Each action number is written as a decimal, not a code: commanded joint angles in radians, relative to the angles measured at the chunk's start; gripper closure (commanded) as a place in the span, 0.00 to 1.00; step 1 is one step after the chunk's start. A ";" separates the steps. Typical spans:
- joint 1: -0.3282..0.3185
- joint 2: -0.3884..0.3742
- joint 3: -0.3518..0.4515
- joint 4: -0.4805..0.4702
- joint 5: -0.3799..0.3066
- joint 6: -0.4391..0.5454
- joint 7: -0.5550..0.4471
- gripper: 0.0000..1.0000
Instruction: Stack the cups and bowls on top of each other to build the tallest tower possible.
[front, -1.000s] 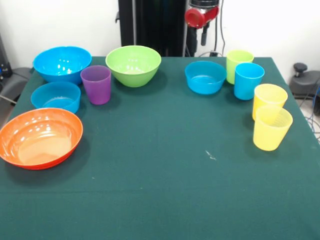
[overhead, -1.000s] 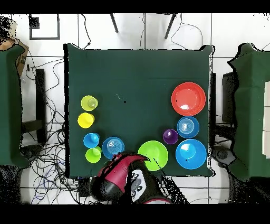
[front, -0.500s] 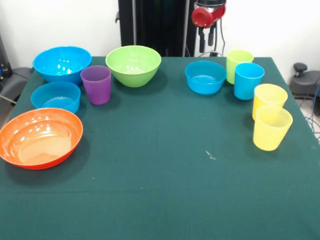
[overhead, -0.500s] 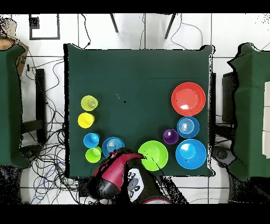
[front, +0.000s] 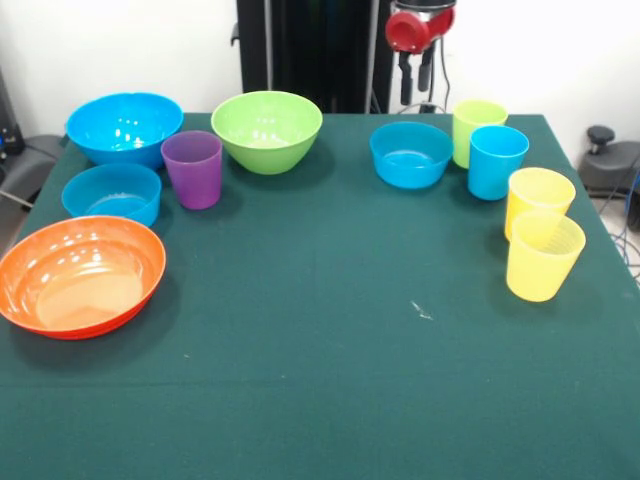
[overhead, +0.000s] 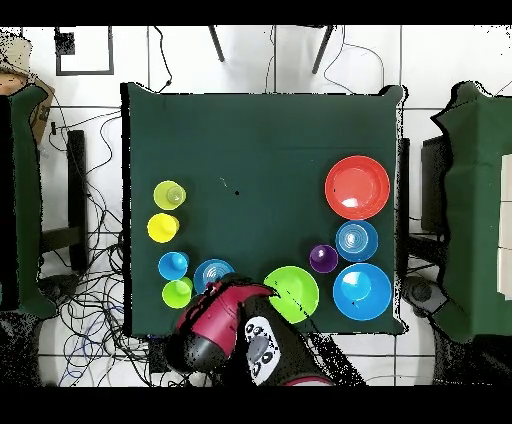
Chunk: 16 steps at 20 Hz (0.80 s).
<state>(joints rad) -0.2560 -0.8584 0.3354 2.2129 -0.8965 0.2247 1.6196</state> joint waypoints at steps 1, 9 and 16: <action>-0.056 0.016 0.145 -0.070 -0.074 0.150 -0.218 0.00; -0.132 0.087 0.241 -0.110 -0.062 0.234 -0.273 0.00; -0.205 0.157 0.324 -0.205 -0.040 0.343 -0.348 0.00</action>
<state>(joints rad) -0.4106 -0.8155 0.5231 2.1556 -0.8973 0.3819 1.6185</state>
